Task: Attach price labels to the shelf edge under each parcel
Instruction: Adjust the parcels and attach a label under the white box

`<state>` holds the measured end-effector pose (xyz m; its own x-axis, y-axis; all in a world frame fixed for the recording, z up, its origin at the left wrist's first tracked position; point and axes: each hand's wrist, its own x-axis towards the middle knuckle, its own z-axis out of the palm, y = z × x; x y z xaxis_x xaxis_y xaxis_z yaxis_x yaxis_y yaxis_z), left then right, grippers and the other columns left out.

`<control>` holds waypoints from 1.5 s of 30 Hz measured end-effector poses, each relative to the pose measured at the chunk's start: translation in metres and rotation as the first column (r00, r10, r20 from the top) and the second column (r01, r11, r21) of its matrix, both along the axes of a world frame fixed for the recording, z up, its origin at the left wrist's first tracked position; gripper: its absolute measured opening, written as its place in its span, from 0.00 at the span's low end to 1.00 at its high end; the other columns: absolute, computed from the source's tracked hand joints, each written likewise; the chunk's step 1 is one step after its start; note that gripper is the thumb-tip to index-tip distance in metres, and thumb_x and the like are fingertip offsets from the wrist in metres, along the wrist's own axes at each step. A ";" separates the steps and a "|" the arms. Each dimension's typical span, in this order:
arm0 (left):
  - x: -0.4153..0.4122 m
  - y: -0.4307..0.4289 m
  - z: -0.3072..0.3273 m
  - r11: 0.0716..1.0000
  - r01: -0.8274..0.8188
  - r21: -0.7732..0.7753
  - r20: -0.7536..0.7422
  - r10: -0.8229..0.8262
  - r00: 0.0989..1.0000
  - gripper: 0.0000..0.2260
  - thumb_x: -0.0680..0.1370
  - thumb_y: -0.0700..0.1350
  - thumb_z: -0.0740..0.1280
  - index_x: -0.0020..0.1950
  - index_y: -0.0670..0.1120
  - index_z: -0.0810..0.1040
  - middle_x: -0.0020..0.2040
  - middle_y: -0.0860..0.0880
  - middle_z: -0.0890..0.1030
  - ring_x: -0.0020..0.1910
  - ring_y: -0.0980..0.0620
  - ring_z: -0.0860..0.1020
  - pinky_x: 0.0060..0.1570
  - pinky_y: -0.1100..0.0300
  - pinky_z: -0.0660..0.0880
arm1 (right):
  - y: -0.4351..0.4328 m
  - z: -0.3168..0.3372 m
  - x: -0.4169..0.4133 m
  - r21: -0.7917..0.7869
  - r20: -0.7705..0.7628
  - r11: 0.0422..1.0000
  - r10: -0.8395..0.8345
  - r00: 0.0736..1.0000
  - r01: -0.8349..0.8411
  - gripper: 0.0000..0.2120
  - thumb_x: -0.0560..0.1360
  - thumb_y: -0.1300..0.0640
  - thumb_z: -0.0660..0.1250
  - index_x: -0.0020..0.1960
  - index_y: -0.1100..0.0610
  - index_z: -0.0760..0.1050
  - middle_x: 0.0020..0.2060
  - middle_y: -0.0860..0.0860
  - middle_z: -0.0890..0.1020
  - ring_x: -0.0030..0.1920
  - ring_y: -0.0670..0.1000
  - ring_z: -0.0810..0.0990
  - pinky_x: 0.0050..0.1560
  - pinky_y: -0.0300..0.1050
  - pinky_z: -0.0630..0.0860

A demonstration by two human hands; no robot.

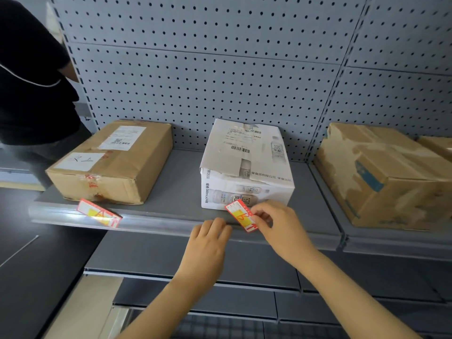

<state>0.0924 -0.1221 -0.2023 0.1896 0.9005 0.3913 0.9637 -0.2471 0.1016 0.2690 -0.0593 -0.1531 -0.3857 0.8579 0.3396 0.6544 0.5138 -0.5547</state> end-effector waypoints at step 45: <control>0.055 0.021 0.063 0.987 0.147 0.068 0.106 -0.154 0.982 0.16 0.62 0.34 0.72 0.46 0.45 0.78 0.41 0.47 0.79 0.36 0.44 0.77 0.35 0.53 0.74 | -0.016 0.043 0.050 0.059 0.258 0.998 0.003 0.966 -0.019 0.07 0.76 0.58 0.64 0.52 0.52 0.79 0.47 0.47 0.80 0.50 0.48 0.75 0.49 0.43 0.73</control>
